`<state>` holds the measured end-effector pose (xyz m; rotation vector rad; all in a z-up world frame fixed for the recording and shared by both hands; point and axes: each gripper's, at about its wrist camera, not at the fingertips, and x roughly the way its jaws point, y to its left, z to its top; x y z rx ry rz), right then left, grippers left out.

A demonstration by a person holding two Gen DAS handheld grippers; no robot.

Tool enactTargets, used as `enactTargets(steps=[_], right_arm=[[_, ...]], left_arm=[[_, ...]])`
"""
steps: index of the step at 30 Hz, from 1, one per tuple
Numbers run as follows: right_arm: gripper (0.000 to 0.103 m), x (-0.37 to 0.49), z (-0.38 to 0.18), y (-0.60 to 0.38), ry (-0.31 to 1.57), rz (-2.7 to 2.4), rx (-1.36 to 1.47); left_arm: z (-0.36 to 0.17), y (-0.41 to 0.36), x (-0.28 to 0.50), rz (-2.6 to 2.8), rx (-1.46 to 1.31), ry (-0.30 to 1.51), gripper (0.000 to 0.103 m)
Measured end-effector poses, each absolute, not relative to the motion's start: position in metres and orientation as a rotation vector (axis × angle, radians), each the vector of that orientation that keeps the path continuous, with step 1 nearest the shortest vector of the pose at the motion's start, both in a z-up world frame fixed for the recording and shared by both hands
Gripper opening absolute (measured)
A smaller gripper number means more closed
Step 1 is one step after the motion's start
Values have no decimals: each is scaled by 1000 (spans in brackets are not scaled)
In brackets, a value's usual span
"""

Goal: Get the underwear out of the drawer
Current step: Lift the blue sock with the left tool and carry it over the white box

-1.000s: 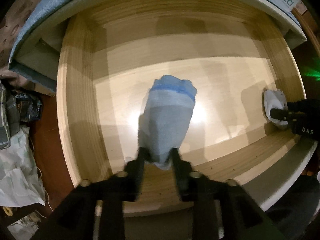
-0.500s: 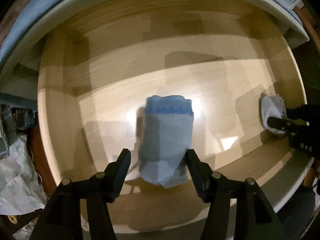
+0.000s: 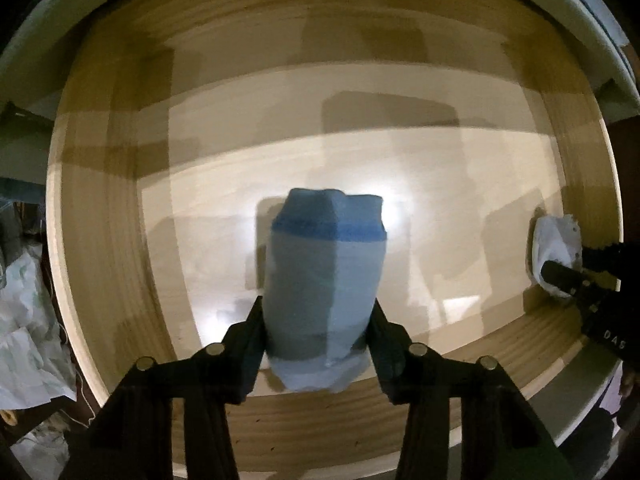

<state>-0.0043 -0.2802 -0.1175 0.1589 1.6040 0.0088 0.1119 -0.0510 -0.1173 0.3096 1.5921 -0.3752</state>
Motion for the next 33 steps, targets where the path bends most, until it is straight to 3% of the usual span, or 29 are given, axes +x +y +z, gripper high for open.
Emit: enactTargets(steps=[16,33], right_arm=[[34,-4,-116,-278,1603,6,149],[34,-7,-112,-263,1590,-16,114]], left_arm=[[-55,-40,86,-398,317,1388,39],[118,-23,79,-431,210,894,39]])
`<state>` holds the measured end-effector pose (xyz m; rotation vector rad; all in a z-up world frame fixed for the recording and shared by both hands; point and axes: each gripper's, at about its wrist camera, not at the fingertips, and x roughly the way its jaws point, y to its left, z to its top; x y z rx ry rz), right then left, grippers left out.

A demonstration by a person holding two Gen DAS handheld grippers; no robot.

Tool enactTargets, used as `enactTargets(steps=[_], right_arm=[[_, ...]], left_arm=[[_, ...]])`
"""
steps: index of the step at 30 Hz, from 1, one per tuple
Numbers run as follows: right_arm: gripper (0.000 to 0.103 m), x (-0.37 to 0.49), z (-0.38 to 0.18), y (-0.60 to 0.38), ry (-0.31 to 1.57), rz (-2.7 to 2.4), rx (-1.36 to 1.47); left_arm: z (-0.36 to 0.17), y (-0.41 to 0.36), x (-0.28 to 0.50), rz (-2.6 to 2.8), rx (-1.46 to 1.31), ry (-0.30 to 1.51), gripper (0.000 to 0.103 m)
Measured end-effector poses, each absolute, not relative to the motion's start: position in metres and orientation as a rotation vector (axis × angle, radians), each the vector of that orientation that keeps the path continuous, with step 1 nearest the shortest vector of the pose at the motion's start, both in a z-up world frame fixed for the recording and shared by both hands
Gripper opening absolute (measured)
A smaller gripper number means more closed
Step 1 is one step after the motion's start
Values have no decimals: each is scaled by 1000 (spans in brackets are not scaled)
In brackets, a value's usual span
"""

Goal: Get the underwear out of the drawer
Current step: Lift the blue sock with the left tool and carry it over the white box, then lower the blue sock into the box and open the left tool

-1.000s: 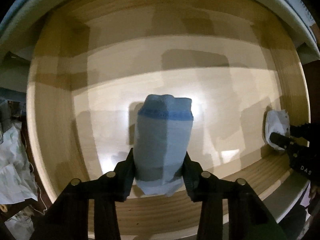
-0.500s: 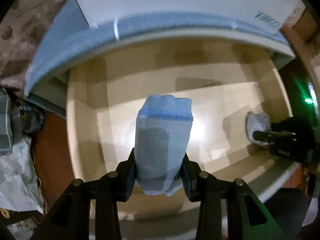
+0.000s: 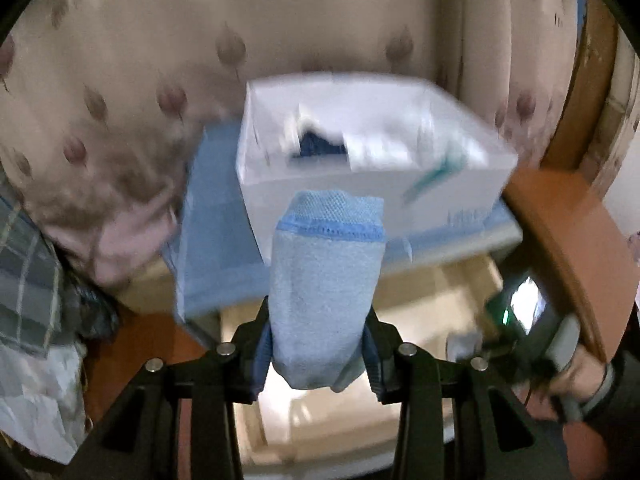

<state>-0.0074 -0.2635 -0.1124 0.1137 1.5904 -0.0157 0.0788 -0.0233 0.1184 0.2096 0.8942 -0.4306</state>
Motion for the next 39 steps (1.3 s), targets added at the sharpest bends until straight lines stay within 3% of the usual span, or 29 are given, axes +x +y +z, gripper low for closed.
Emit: enactTargets(steps=[6,13,28,39], right_arm=[[34,-8,-112,-261,1588,-17,114],[34,-9,-109,-258,1587,-17,113],[34,-10,-107,-268,1580,-2,135],[34,-8,-108,-271,1587,-3,135]], left_arm=[[168,-29,108,-412,189,778,39],[188,-55,153,-416,192,740,39],[105,-82,236,-346,189,975,39],[86,-87,240,-314,249,982,45]])
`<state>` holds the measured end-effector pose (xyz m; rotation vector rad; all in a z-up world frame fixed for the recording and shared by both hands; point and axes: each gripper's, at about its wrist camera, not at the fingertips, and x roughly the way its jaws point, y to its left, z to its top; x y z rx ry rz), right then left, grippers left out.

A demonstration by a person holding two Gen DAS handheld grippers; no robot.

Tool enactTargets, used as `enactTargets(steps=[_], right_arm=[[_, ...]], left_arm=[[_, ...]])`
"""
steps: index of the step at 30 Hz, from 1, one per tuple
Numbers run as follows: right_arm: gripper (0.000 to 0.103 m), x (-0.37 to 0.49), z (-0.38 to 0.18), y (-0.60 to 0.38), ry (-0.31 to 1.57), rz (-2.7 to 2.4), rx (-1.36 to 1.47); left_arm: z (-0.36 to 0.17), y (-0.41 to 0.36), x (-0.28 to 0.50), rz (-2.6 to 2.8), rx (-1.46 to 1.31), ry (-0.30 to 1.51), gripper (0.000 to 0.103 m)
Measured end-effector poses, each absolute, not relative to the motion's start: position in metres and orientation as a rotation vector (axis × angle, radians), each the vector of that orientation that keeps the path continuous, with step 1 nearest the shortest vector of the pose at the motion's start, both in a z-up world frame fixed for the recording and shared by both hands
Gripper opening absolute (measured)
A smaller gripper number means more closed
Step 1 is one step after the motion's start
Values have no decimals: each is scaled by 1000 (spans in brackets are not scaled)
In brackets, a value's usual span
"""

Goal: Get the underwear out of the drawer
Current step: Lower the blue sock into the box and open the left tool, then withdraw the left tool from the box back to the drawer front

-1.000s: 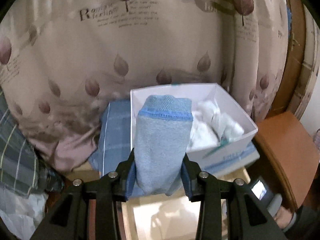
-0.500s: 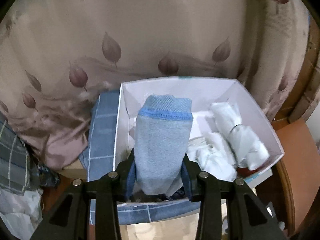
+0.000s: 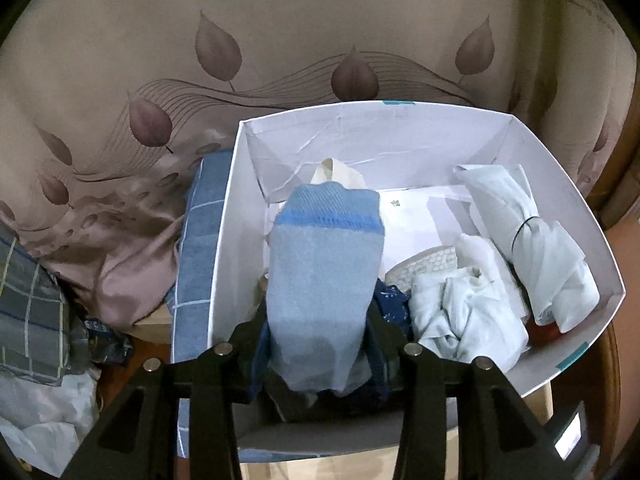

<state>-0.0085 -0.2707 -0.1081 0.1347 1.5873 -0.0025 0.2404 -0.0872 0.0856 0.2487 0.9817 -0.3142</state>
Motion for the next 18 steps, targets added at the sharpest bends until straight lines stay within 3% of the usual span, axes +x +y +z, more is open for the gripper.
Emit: enactTargets(steps=[8,18], right_arm=[[34,-8,-107,-271,1588,-1,135],[35,-3,-111,-266,1613,-1,119]], left_arm=[[97,-89,234,-299,275,981,54],[145,-69,192,-343,287,882,58]])
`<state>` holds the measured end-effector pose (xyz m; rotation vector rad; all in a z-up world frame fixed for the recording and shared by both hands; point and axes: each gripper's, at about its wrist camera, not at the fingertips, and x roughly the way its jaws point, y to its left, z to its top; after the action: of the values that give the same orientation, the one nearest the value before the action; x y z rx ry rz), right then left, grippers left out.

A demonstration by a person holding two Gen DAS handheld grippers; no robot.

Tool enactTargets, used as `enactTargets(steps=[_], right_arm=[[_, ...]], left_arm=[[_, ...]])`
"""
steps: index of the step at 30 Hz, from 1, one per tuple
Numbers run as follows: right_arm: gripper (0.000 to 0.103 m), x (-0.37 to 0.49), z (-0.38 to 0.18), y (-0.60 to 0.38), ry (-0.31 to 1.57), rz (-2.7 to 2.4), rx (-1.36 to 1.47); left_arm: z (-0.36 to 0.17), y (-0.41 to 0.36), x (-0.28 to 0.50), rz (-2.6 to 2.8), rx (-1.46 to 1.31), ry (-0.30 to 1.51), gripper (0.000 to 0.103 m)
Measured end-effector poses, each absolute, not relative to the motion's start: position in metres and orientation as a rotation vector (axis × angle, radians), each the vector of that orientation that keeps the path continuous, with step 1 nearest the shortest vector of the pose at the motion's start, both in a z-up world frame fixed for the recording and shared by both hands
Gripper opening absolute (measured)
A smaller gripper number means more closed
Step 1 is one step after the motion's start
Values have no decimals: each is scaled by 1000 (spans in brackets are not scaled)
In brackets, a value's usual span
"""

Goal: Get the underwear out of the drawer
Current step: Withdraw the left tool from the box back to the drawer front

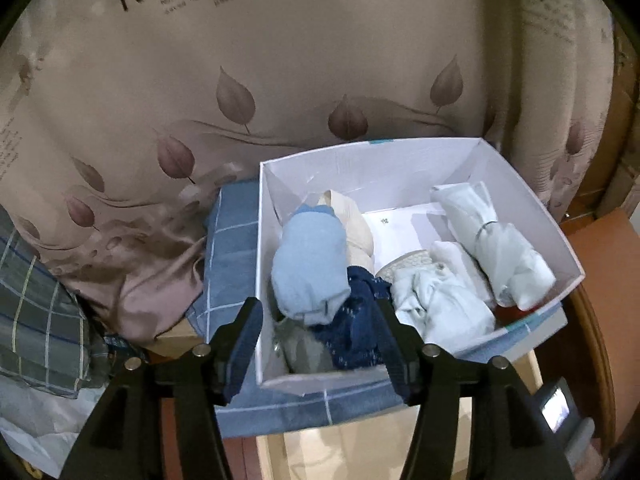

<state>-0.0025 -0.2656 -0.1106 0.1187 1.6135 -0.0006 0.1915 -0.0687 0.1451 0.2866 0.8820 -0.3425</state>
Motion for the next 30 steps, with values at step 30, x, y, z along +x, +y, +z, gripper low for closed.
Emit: enactTargets(steps=[30], right_arm=[[43,44,-119,-235,1757,-19,-34]], left_arm=[[-4,5,68,-219,220,1104,58]])
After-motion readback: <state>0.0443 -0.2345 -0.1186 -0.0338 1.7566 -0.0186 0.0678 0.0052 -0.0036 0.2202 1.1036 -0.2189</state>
